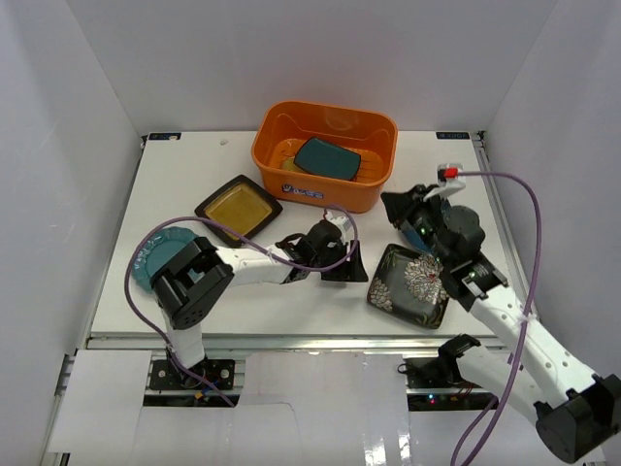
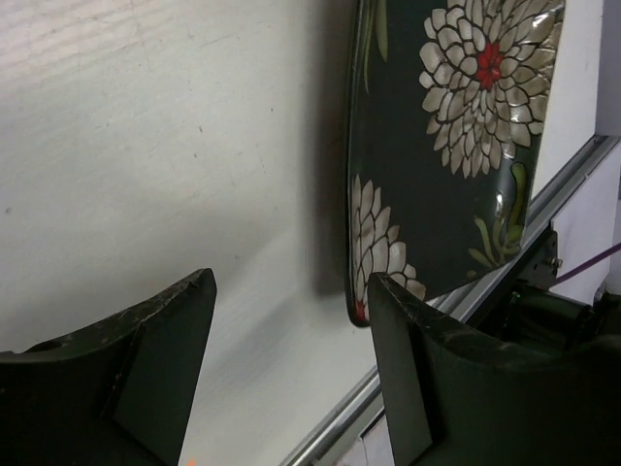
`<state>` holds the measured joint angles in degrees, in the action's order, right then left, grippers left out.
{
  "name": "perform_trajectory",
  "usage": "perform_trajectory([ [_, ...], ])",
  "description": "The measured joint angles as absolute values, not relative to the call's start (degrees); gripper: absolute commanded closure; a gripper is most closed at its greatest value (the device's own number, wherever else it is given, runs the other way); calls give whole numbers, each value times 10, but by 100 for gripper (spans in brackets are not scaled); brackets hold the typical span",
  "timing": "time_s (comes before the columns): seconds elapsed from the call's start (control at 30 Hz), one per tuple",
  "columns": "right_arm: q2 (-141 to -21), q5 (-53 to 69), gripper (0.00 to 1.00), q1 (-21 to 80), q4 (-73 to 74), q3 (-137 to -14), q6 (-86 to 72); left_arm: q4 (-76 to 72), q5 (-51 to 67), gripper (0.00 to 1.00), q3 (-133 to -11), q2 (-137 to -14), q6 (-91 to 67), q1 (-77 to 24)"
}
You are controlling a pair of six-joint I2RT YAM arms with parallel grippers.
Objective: Place the plates into the plastic bin on the countertop
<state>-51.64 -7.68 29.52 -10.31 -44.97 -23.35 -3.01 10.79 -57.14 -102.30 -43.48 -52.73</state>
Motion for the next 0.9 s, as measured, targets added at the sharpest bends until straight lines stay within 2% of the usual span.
perform_trajectory([
  [0.17, -432, -75, 75, 295, -62, -334, -271, -33, 123, 37, -621, -1094, -429, -534],
  [0.47, -330, -88, 73, 295, -19, -283, -291, -38, 135, 55, -698, -1165, -416, -553],
  [0.57, -328, -88, 73, 295, -13, -269, -298, -43, 136, 79, -709, -1179, -418, -554],
  [0.6, -328, -88, 73, 295, -13, -264, -299, -48, 140, 99, -710, -1183, -420, -554],
  [0.7, -326, -88, 71, 295, -3, -259, -301, -68, 142, 100, -713, -1184, -442, -552],
  [0.73, -325, -88, 68, 295, -1, -259, -302, -72, 141, 100, -712, -1182, -445, -552],
  [0.83, -321, -88, 42, 295, 3, -258, -308, -85, 129, 100, -678, -1162, -454, -553],
  [0.87, -319, -86, 26, 295, 4, -258, -308, -86, 125, 100, -659, -1147, -458, -552],
  [0.9, -317, -85, 20, 295, 5, -258, -311, -88, 123, 100, -635, -1127, -460, -551],
])
